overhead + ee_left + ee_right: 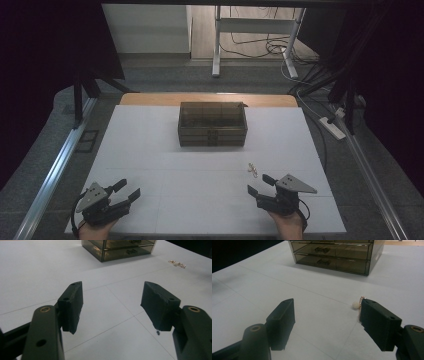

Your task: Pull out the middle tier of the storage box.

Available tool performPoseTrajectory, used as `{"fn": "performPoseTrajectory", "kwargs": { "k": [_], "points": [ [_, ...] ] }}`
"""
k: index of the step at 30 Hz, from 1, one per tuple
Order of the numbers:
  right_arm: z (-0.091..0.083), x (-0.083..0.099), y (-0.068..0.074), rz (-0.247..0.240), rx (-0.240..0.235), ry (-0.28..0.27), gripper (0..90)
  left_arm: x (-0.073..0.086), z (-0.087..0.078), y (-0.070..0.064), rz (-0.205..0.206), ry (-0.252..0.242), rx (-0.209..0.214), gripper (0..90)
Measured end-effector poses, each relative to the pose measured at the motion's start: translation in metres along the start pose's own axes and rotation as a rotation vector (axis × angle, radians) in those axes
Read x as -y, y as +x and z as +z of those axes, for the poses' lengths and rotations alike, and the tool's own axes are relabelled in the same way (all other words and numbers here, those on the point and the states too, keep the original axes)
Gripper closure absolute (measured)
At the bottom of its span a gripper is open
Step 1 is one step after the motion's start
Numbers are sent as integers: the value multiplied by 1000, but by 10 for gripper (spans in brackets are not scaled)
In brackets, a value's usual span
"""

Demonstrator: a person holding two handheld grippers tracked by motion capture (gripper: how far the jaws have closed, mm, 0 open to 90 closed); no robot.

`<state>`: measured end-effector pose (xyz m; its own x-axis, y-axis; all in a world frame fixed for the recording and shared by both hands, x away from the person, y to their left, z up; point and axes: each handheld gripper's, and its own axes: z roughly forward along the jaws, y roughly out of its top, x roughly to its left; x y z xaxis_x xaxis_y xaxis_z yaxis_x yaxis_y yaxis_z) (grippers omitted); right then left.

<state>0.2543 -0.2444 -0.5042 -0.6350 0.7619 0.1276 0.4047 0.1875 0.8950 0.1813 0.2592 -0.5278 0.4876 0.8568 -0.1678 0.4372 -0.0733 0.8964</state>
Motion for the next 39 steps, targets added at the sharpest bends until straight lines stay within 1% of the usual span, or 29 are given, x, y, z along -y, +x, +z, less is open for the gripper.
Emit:
{"fn": "performPoseTrajectory", "kwargs": {
  "k": [10, 26, 34, 39],
  "points": [
    [4, -1, 2, -15, 1, -4, 289, 0, 0, 0, 1, 0, 0, 351],
    [15, -5, 5, -9, -21, 10, 286, 0, 0, 0, 0, -1, 0, 351],
    [23, -10, 6, 3, -31, 7, 280, 0, 0, 0, -1, -2, 0, 351],
    [31, -13, 8, -13, -29, 12, 282, 0, -1, 0, -1, -4, 4, 351]
  ]
}}
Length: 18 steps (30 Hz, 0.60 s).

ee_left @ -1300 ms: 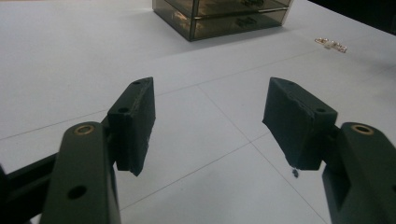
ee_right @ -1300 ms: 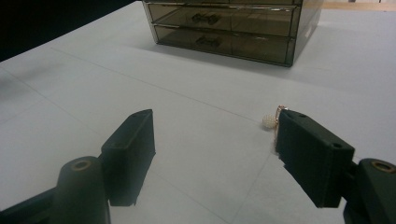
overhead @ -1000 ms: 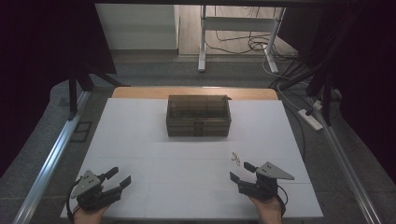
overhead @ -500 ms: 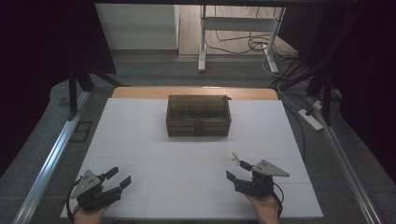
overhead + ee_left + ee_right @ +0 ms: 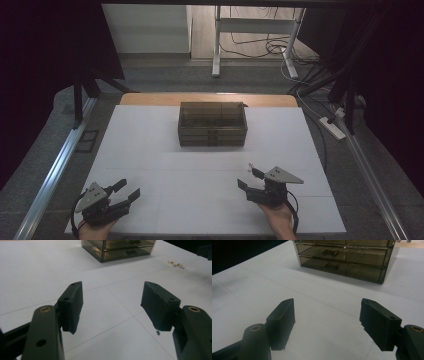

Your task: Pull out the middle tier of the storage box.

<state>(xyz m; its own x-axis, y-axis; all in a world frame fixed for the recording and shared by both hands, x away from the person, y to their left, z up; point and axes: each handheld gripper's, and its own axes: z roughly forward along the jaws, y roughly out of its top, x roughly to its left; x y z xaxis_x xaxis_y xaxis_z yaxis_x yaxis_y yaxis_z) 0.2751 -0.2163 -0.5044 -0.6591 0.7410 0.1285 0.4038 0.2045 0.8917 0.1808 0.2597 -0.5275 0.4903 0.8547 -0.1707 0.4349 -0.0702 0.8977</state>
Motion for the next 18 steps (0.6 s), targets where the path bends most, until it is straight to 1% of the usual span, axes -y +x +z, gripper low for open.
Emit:
{"fn": "performPoseTrajectory", "kwargs": {
  "k": [7, 10, 13, 14, 16, 18],
  "points": [
    [12, -8, 2, -11, 9, 5, 288, 0, 0, 0, 0, -1, 5, 351],
    [18, -11, 3, -14, 10, 20, 289, 0, 0, 0, 1, -2, 6, 351],
    [23, -14, 4, -12, 12, 23, 289, 0, 0, 0, 1, -2, 6, 351],
    [25, -18, 4, -2, -4, 20, 288, 0, 0, 0, 1, -2, 6, 351],
    [26, -20, 4, 4, -11, 19, 288, 0, 0, 0, 1, -3, 7, 351],
    [32, -27, 5, 6, -15, 37, 290, 0, 0, 0, 2, -3, 7, 351]
  ]
}}
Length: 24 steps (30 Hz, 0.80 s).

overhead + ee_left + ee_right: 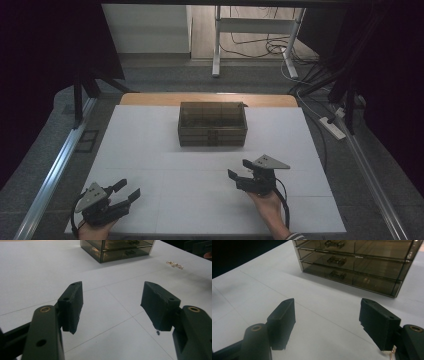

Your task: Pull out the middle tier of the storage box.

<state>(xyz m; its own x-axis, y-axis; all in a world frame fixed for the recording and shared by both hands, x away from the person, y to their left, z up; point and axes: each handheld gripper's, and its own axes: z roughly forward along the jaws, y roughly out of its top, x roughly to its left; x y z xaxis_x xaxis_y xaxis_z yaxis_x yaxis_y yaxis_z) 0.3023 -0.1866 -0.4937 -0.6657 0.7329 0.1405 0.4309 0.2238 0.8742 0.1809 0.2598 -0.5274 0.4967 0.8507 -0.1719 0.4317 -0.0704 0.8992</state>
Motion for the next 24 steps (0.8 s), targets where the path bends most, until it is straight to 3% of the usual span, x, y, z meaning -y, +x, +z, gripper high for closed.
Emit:
{"fn": "performPoseTrajectory", "kwargs": {
  "k": [9, 12, 15, 24],
  "points": [
    [17, -15, 5, -19, 9, 67, 313, 0, 0, 0, 5, 0, 5, 352],
    [28, -22, 6, -18, 25, 114, 318, 0, 0, -1, 8, 0, 7, 352],
    [32, -29, 7, -13, 51, 121, 306, 0, 0, -1, 12, 0, 9, 353],
    [49, -46, 9, -2, 64, 195, 306, 0, 0, -1, 18, 0, 12, 353]
  ]
}}
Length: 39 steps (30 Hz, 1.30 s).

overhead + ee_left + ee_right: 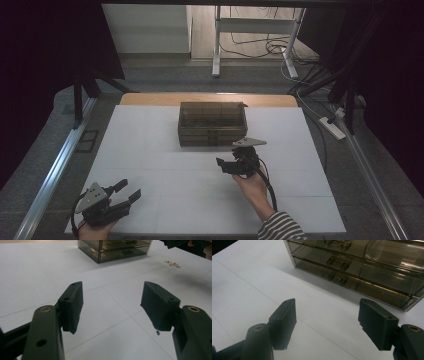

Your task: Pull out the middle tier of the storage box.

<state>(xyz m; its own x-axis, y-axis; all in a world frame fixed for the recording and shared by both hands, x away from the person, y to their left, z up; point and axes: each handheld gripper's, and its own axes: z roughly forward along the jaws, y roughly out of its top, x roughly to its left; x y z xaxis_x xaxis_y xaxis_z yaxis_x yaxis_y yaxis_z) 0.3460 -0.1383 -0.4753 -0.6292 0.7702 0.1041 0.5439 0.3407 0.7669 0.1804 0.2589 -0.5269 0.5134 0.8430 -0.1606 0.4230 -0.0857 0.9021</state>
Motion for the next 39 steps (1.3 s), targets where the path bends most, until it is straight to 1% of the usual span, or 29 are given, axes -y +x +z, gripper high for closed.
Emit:
{"fn": "performPoseTrajectory", "kwargs": {
  "k": [2, 4, 8, 9, 10, 12, 13, 18, 19, 21, 22, 24, 25, 27, 31, 37, 39],
  "points": [
    [4, -3, 0, 8, -4, 19, 308, 0, 0, 0, 1, 1, 1, 353],
    [8, -7, 0, 26, -10, 36, 318, 0, 0, 0, 2, 1, 2, 353],
    [16, -13, 0, 48, -4, 61, 374, 0, 0, 0, 5, 0, 3, 353],
    [20, -16, -2, 63, -9, 78, 396, 0, 0, 0, 6, 0, 4, 354],
    [20, -16, -2, 63, -9, 78, 396, 0, 0, 0, 6, 1, 4, 354],
    [25, -19, -3, 87, -17, 91, 407, 0, 0, 0, 7, 0, 5, 354],
    [26, -20, -4, 91, -16, 92, 410, 0, 0, -1, 7, 0, 6, 354],
    [35, -30, -8, 154, -33, 122, 421, 0, 0, -1, 4, -3, 13, 354],
    [39, -34, -9, 175, -43, 130, 423, 0, 0, 0, 0, -4, 16, 355],
    [40, -35, -10, 182, -44, 133, 426, 0, -1, 0, -4, -8, 16, 355],
    [43, -38, -11, 205, -49, 138, 431, 0, -1, 0, -6, -9, 17, 355],
    [45, -40, -11, 213, -49, 145, 432, 0, -1, 0, -5, -10, 18, 354],
    [49, -43, -11, 229, -40, 159, 439, 0, -1, 0, -5, -10, 18, 355],
    [50, -44, -12, 235, -39, 162, 440, 0, -1, 0, -4, -11, 19, 355],
    [56, -47, -14, 273, -35, 179, 442, 0, -1, 0, -4, -12, 20, 355],
    [64, -51, -17, 314, -13, 204, 493, 0, -1, 0, -3, -13, 20, 355],
    [65, -52, -17, 317, -13, 208, 493, 0, -1, 0, -3, -13, 20, 355]
  ]
}}
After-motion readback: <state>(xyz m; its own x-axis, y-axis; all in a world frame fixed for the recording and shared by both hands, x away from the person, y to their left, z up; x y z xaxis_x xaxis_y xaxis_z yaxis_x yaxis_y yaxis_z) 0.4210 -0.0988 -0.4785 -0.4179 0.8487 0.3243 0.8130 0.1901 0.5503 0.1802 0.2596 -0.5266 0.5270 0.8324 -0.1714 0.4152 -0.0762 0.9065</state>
